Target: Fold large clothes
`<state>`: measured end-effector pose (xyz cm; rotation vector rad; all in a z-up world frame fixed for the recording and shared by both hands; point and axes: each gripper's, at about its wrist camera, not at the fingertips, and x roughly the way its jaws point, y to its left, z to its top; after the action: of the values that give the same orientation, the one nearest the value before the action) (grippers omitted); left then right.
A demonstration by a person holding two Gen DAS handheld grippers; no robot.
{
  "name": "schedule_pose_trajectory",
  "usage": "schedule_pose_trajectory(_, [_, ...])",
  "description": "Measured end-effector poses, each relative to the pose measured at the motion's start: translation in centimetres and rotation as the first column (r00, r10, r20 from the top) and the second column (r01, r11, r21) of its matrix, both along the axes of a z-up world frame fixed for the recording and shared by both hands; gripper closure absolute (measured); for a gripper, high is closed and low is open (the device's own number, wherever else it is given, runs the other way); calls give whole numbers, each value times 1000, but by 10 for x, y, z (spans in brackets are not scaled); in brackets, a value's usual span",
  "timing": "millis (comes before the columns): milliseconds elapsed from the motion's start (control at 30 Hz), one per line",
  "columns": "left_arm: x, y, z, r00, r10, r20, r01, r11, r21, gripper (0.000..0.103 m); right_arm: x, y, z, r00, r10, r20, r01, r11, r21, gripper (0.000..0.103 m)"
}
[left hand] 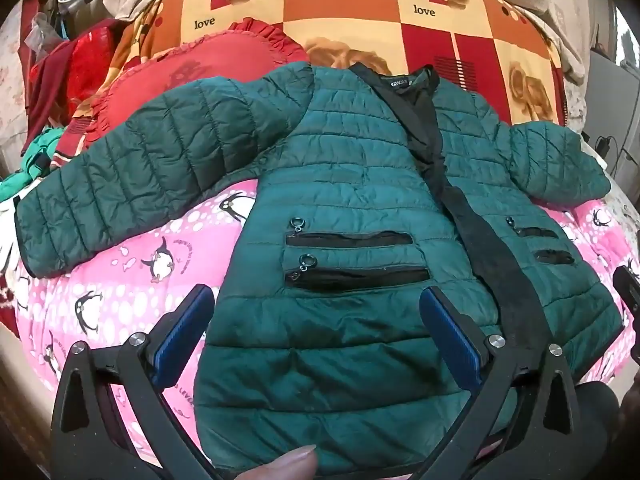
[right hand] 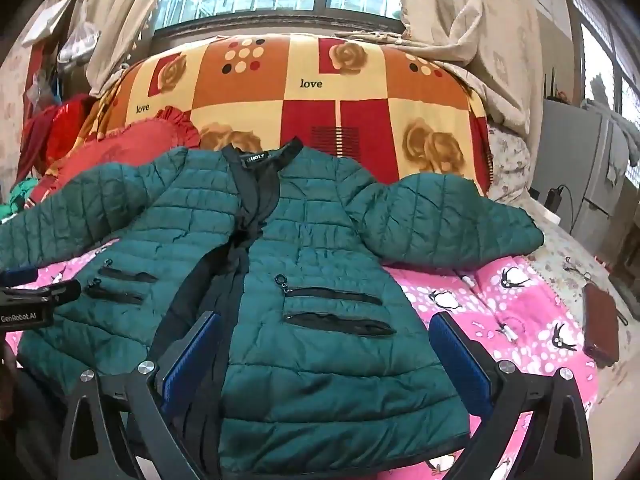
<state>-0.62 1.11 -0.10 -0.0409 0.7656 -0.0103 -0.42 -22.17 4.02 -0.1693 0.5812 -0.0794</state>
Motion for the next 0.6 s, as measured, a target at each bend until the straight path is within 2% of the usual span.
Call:
schedule_pose_trajectory(33, [0,1,0,1000,-1,-1,1,1000,0,0,-6,-1,9,1000,4,7,-4,1000,-12,1])
schedule_pose_trajectory(267, [1,1,-1,1000,4,-6,-4,1000,-1,0,-22,-9,9,1000,-14,-9,14,1000,-8,1])
schedule_pose_trajectory(600, [1,1,-1,1000,3,-7,-3,1000,-1,0,-22,-11,7,1000,-19,-5,19,1000,-6,1])
